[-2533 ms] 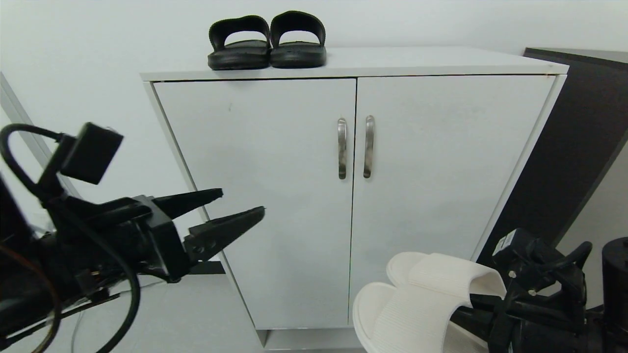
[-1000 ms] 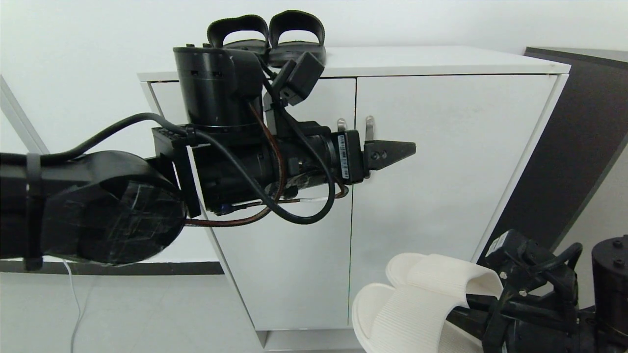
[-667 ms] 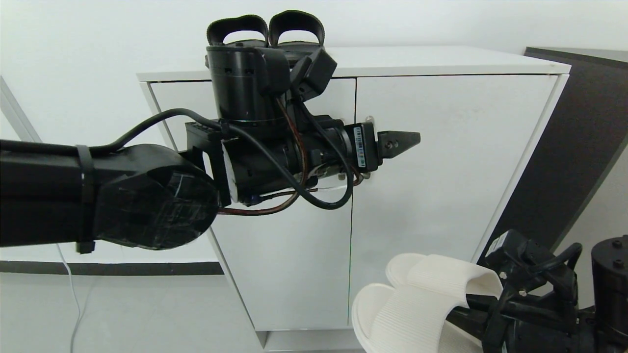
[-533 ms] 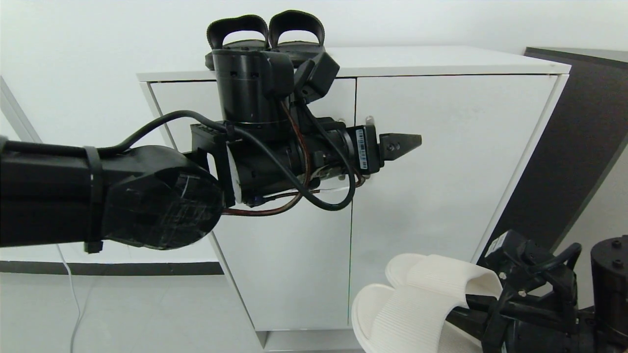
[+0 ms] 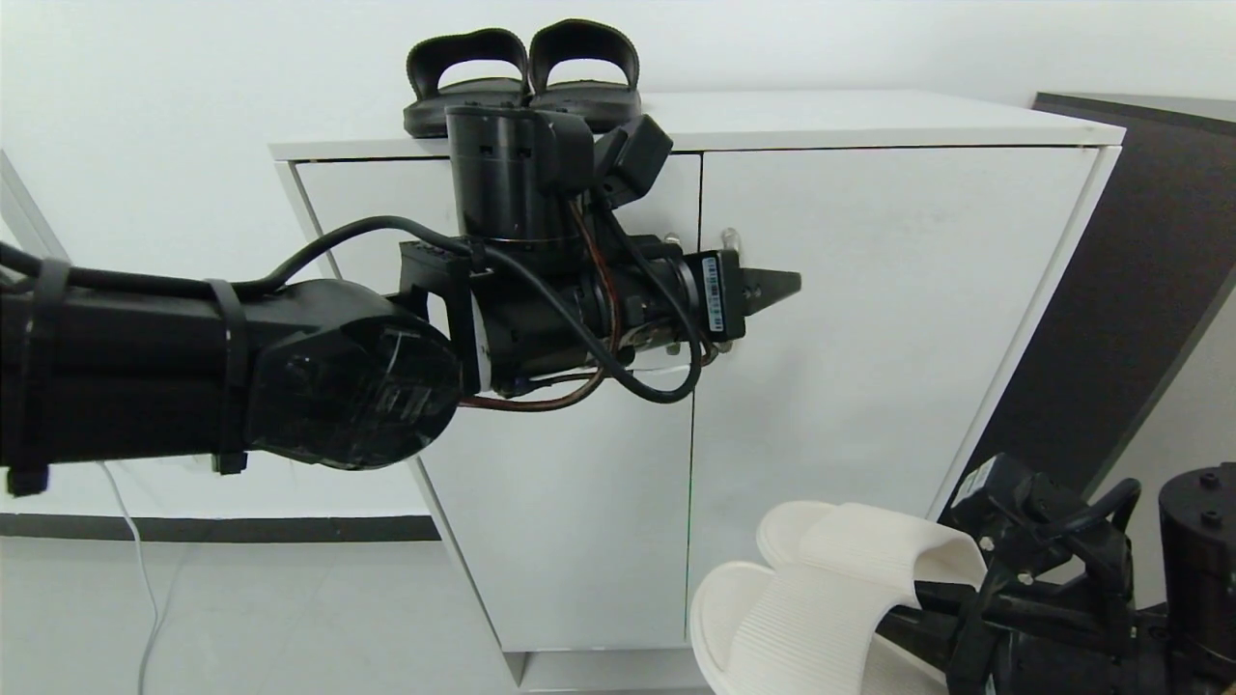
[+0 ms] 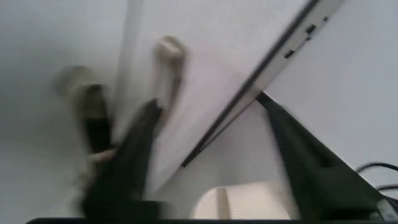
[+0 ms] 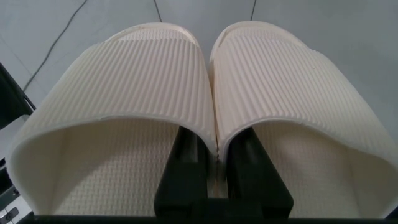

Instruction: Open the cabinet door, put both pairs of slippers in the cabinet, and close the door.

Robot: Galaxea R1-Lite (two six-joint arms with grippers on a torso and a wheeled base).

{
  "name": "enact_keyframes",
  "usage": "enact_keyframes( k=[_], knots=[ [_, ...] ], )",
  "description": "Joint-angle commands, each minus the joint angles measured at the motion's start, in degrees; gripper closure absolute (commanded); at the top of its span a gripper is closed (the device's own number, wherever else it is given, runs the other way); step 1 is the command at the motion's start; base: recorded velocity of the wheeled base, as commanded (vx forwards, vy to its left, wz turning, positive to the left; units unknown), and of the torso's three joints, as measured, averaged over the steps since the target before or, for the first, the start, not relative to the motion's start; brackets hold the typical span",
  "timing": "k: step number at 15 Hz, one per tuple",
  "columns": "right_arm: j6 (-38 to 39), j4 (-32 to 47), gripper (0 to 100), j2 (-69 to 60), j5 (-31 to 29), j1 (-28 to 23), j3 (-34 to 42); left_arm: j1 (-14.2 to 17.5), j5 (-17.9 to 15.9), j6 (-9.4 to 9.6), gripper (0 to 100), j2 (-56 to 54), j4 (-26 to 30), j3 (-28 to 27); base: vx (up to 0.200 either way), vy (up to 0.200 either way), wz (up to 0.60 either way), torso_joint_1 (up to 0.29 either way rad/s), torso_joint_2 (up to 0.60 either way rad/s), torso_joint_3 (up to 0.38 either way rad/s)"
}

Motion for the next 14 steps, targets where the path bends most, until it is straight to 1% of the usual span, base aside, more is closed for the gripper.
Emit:
enact_keyframes(
  k=[1,5,7,11,14],
  knots=[
    [-0.01,-0.01,100,0.21,-0.01,0.11,0.02,-0.1,-0.28,-0.21,100,-0.11,-0.06,-0.04,0.0,0.0,0.0,0.0,0.0,0.0],
    [-0.01,-0.1,100,0.56,0.17,0.11,0.2,-0.02,-0.45,-0.3,100,-1.95,-0.23,3.48,0.0,0.0,0.0,0.0,0.0,0.0],
    [0.08,-0.01,100,0.3,0.26,0.29,0.29,-0.02,-1.24,-0.39,100,-4.41,-0.41,6.47,0.0,0.0,0.0,0.0,0.0,0.0],
    [0.17,0.25,100,-0.75,2.01,0.47,0.64,-0.28,-3.79,-0.12,100,-10.21,-0.5,12.18,0.0,0.0,0.0,0.0,0.0,0.0],
    [-0.01,0.34,100,-2.07,4.56,0.47,1.61,-1.33,-3.71,-0.12,100,-14.26,-0.5,15.78,0.0,0.0,0.0,0.0,0.0,0.0]
  ],
)
